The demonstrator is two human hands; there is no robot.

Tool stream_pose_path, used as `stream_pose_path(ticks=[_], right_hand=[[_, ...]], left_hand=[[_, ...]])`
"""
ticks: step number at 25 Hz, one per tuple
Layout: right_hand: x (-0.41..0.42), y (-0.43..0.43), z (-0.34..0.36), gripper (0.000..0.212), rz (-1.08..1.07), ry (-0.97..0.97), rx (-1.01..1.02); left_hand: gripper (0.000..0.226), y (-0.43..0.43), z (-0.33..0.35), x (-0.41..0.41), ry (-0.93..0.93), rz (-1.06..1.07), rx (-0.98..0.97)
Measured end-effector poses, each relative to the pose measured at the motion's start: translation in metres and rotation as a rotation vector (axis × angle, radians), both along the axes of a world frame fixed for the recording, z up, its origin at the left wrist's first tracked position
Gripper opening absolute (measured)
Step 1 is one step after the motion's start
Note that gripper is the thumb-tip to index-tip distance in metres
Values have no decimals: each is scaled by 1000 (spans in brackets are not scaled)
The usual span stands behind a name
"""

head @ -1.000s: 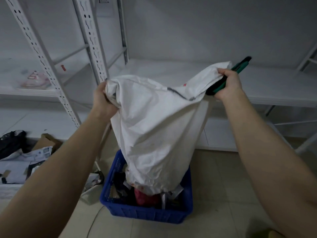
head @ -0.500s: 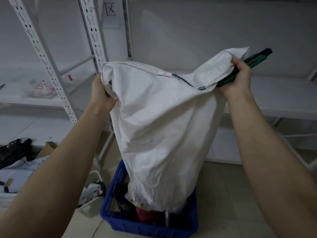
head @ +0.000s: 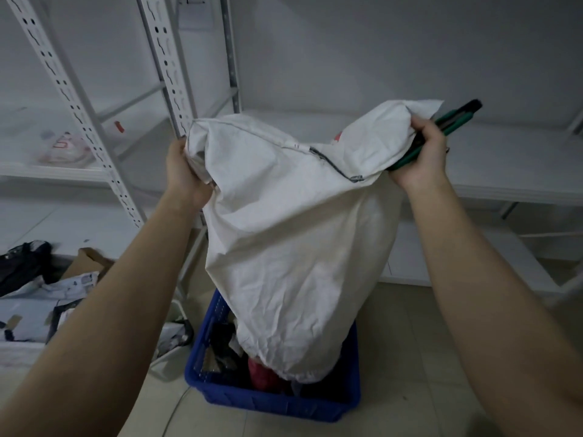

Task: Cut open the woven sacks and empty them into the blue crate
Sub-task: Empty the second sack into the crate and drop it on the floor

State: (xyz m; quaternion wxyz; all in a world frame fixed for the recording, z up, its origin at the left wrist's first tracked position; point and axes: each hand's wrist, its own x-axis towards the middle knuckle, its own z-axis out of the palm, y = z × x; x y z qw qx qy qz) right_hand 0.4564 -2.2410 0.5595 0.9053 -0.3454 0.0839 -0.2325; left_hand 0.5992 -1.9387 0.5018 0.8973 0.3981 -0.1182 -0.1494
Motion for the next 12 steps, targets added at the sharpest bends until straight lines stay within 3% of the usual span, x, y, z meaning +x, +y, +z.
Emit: stream_pose_path(ticks=[4, 7, 10, 12], right_hand=[[-1, -2, -28, 20, -29, 146, -4], [1, -5, -37, 19, -105, 343, -74], [-3, -9, -49, 25, -188, 495, -115], [-7, -8, -62, 31, -181, 523, -134]], left_hand=[[55, 9, -21, -21, 54, 64, 158], [66, 15, -10, -50, -88, -58, 224], [46, 17, -7, -73, -96, -31, 542], [27, 13, -16, -80, 25, 73, 689]])
